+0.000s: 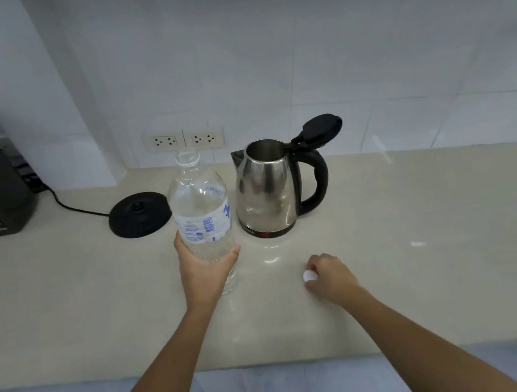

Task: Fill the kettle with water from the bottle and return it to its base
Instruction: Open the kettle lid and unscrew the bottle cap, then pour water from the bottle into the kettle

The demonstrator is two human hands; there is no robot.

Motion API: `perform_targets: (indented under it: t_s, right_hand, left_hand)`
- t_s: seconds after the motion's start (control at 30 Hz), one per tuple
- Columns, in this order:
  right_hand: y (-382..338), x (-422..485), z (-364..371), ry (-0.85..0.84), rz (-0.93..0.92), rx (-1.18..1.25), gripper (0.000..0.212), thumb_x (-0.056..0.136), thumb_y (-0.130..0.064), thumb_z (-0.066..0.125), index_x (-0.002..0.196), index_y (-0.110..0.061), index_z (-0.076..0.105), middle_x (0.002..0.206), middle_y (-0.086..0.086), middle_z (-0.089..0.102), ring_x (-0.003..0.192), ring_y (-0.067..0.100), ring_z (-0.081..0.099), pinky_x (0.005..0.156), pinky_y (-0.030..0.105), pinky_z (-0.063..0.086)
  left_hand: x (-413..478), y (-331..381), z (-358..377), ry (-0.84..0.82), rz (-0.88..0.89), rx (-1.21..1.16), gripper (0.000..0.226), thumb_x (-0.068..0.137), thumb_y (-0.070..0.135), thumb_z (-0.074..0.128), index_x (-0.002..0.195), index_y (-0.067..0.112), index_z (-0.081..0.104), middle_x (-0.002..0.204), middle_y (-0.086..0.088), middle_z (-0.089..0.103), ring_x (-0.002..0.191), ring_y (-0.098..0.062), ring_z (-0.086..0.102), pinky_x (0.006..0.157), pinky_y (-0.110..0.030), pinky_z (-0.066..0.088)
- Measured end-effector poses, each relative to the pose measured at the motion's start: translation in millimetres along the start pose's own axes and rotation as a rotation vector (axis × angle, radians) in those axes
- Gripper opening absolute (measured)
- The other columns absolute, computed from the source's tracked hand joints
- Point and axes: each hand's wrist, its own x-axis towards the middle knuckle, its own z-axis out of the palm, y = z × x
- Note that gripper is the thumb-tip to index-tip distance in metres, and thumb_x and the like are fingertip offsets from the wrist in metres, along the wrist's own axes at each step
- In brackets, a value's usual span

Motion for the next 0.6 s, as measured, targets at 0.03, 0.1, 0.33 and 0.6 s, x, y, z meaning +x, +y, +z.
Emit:
perform_targets:
  t_s: [0.03,0.1,0.33,0.6]
  right_hand:
    - [2.1,-0.2,3.2,0.014,0.001,0.018,0.022,0.09,-0.023,0.052,0.104,-0.009,0.059,0.112,0.011,0.058,0.105,0.027,0.056,0.082,0.034,0.048]
    - [2.8,-0.4,5.6,0.005,0.018,0.043,0.026,0.09,-0.024,0.053,0.111,-0.009,0.058,0.117,0.01,0.055,0.109,0.027,0.054,0.086,0.035,0.049]
    - [-25.6,5.8,-53.3,0.436,-0.299,-0.024,0.04,0.086,-0.023,0.062,0.125,-0.017,0.056,0.114,0.0,0.062,0.108,0.024,0.058,0.082,0.038,0.049]
    - [-69.8,36.4,-164.0,0.763,-0.424,-0.483,0.053,0.084,-0.021,0.056,0.136,-0.012,0.049,0.15,0.007,0.041,0.139,0.028,0.037,0.108,0.048,0.031]
  left_hand:
    - [-1.1,0.7,1.8,0.009,0.006,-0.004,0.102,0.058,0.027,0.092,0.14,0.025,0.031,0.132,0.005,0.053,0.118,-0.014,0.055,0.101,-0.033,0.047]
    - [-1.8,6.7,5.3,0.043,0.013,-0.005,0.109,0.058,0.024,0.093,0.144,0.025,0.026,0.135,0.005,0.051,0.117,-0.01,0.052,0.1,-0.028,0.044]
    - [8.3,22.1,1.4,0.079,0.031,0.033,0.087,0.063,0.017,0.089,0.133,0.019,0.037,0.109,0.005,0.06,0.095,-0.014,0.059,0.083,-0.026,0.048]
    - [48.6,51.3,-14.9,-0.083,0.175,0.312,0.082,0.062,0.024,0.086,0.13,0.021,0.04,0.107,0.009,0.061,0.095,-0.012,0.057,0.084,-0.029,0.047]
